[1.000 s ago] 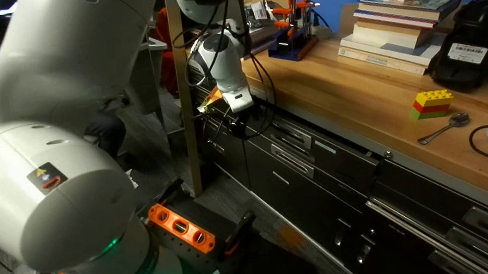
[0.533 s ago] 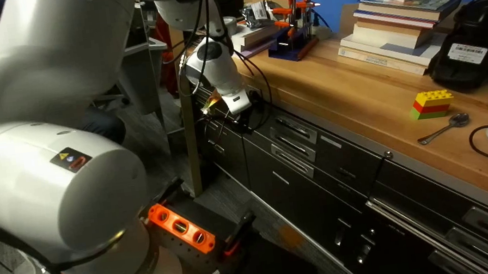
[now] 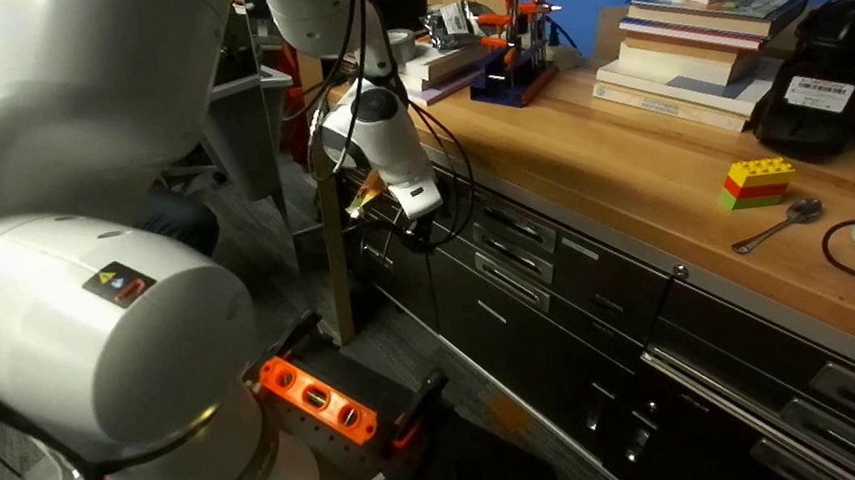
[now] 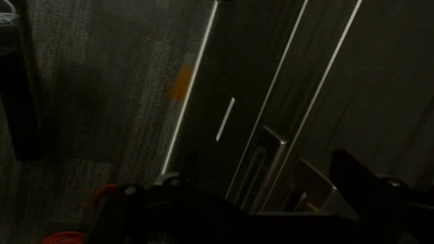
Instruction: Put the black objects in the drawer, then close it
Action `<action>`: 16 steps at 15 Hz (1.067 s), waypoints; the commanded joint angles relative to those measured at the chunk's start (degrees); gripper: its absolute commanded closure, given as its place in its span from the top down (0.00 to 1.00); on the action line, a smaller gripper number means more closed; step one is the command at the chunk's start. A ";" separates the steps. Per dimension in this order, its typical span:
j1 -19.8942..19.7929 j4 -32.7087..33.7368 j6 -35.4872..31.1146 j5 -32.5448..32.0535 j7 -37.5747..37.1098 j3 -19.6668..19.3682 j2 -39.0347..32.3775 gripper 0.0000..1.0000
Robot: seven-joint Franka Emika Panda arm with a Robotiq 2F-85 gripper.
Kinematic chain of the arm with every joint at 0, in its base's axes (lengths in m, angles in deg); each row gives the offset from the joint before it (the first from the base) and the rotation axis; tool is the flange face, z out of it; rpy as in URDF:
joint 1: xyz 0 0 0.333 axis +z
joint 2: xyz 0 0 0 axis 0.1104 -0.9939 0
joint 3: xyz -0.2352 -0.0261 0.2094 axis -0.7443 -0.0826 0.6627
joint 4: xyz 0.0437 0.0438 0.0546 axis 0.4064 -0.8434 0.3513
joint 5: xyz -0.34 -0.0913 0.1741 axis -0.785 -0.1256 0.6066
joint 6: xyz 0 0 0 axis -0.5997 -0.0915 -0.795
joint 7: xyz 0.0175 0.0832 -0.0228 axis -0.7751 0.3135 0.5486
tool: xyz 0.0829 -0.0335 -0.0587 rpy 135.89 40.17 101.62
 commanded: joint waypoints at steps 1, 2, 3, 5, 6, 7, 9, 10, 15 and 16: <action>-11.04 -14.44 8.66 0.38 11.35 5.63 10.65 1.00; -15.14 -17.72 10.53 -0.47 14.44 7.68 12.07 1.00; -19.06 -21.09 12.78 -2.62 16.68 9.14 13.76 1.00; -26.19 -25.65 17.89 -8.95 20.32 10.17 15.72 1.00; -29.11 -27.14 21.06 -14.05 20.90 9.31 16.36 1.00; -31.30 -28.61 24.58 -20.07 20.65 7.62 16.95 1.00; -32.71 -29.31 32.21 -30.41 21.28 1.75 18.43 1.00; -32.53 -29.09 36.54 -35.76 21.14 -1.94 19.14 1.00; -24.74 -21.27 60.19 -62.39 16.45 -21.53 22.01 1.00; -24.00 -18.98 64.93 -67.47 15.33 -23.72 22.81 1.00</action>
